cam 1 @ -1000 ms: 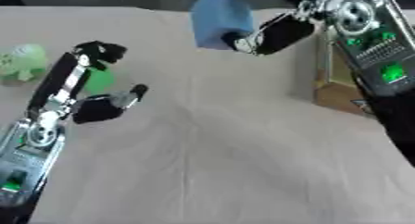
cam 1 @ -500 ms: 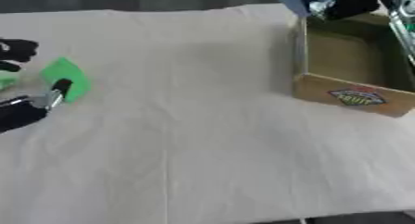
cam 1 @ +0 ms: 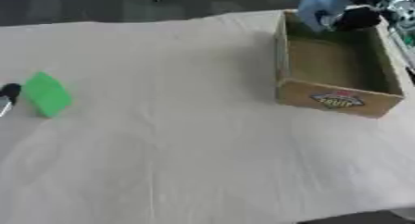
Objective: Pick up the objects with one hand, pass them to the other hand, and then place them into the box on the other side of the table.
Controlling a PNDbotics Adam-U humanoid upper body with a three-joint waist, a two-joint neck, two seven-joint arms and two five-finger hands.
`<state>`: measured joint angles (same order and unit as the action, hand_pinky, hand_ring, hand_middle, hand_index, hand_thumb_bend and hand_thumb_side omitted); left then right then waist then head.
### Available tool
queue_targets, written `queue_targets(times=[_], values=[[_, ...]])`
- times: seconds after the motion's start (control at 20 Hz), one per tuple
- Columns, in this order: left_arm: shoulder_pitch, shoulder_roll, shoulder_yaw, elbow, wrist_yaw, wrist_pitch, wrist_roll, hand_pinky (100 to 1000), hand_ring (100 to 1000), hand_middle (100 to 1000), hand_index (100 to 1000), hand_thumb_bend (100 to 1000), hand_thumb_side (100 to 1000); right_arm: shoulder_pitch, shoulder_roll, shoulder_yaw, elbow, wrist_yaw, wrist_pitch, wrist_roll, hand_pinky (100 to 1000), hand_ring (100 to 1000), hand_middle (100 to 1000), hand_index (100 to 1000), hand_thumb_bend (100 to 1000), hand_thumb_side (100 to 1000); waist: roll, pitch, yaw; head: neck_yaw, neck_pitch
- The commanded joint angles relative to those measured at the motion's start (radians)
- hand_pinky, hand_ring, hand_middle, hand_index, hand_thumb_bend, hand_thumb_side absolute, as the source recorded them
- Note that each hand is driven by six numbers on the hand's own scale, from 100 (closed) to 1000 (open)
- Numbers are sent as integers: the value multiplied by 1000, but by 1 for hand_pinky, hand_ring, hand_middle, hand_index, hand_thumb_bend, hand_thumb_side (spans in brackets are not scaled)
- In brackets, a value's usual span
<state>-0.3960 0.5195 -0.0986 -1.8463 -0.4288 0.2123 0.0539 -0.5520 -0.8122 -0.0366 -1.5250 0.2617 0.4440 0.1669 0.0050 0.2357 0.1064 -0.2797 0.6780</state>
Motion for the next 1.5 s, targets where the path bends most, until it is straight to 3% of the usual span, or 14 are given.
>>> queue_targets(times=[0.05, 0.3, 0.6, 0.75, 1.15, 1.25, 1.3, 1.5], values=[[-7, 36, 25, -26, 7, 4, 17, 706, 717, 663, 783, 457, 236, 2, -52, -22, 25, 17, -6, -11, 898, 826, 596, 667, 102, 137, -2, -12, 3, -12, -18], [-3, 38, 34, -25, 12, 8, 29, 705, 716, 662, 781, 456, 238, 21, -56, -22, 60, 48, -20, -3, 894, 840, 631, 700, 142, 146, -3, -12, 6, -9, -17], [-5, 38, 40, -22, 15, 12, 40, 704, 716, 661, 781, 461, 246, 27, -56, -22, 81, 92, -46, 26, 929, 963, 833, 894, 308, 244, -3, -12, 6, 0, -8], [-4, 39, 43, -21, 14, 13, 44, 704, 716, 661, 781, 441, 253, 27, -53, -26, 86, 117, -59, 37, 944, 1000, 876, 929, 339, 243, -2, -12, 6, 6, -5], [-1, 38, 50, -19, 14, 17, 53, 703, 716, 660, 781, 467, 250, 27, -52, -34, 83, 142, -59, 22, 953, 1000, 910, 952, 400, 211, -3, -12, 5, 16, 0], [-1, 37, 50, -19, 13, 17, 53, 702, 716, 660, 781, 465, 247, 27, -52, -35, 82, 144, -55, 17, 953, 1000, 911, 952, 403, 181, -3, -13, 5, 17, 0], [-1, 36, 50, -19, 13, 17, 53, 702, 715, 660, 781, 464, 243, 27, -51, -35, 82, 143, -53, 15, 952, 1000, 906, 944, 395, 100, -3, -13, 5, 18, 0], [0, 36, 51, -18, 14, 17, 53, 701, 715, 659, 781, 465, 249, 26, -48, -38, 83, 125, -38, 2, 949, 1000, 892, 940, 376, 128, -3, -12, 4, 28, 2]])
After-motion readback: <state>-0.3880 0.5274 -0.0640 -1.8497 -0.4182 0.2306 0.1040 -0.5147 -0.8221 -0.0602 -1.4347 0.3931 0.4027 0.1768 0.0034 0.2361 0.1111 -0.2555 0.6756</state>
